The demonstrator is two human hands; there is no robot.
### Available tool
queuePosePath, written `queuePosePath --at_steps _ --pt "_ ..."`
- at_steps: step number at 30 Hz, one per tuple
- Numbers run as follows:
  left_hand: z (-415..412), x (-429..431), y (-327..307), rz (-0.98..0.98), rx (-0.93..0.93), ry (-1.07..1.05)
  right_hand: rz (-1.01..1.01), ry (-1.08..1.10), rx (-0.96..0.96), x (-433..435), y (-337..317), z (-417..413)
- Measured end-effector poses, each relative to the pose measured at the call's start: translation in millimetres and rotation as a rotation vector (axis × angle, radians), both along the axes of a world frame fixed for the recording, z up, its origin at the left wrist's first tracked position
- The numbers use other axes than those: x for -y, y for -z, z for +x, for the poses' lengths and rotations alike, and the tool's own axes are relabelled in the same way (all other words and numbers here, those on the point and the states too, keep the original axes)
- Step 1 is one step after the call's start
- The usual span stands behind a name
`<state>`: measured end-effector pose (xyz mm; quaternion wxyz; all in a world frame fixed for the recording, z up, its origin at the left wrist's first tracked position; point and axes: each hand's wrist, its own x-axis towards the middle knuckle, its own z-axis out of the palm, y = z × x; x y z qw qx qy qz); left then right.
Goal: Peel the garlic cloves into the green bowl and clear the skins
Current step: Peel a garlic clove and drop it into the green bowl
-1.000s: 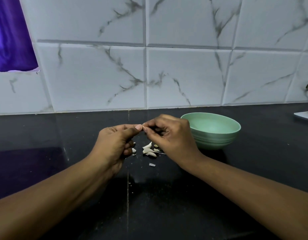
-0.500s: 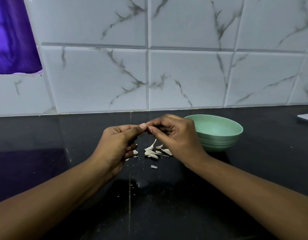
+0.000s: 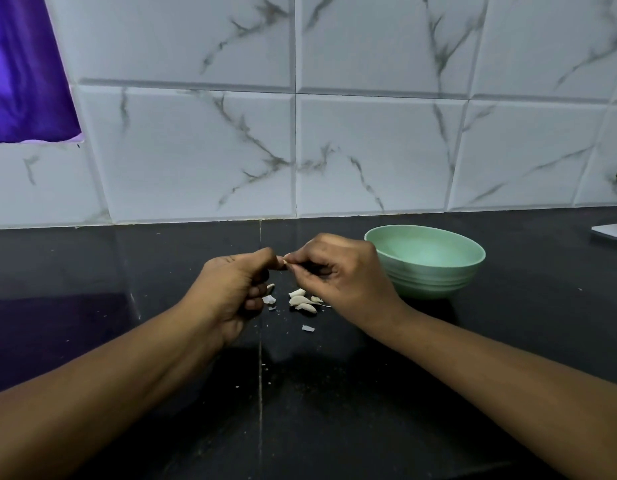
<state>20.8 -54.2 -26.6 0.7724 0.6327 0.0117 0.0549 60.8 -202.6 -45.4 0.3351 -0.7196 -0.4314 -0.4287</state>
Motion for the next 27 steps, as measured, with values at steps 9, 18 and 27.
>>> queuePosePath --at_steps 9,18,27 --pt "-0.5 3.7 2.2 -0.058 -0.008 -0.06 0.105 -0.063 -0.149 -5.8 6.6 1.4" --pt "-1.7 6.3 2.8 -0.002 0.031 -0.101 0.244 -0.096 -0.369 -12.7 9.9 -3.4" --pt "5.0 3.1 10.3 0.101 0.09 -0.093 0.328 -0.184 -0.704 -12.5 1.4 -7.1"
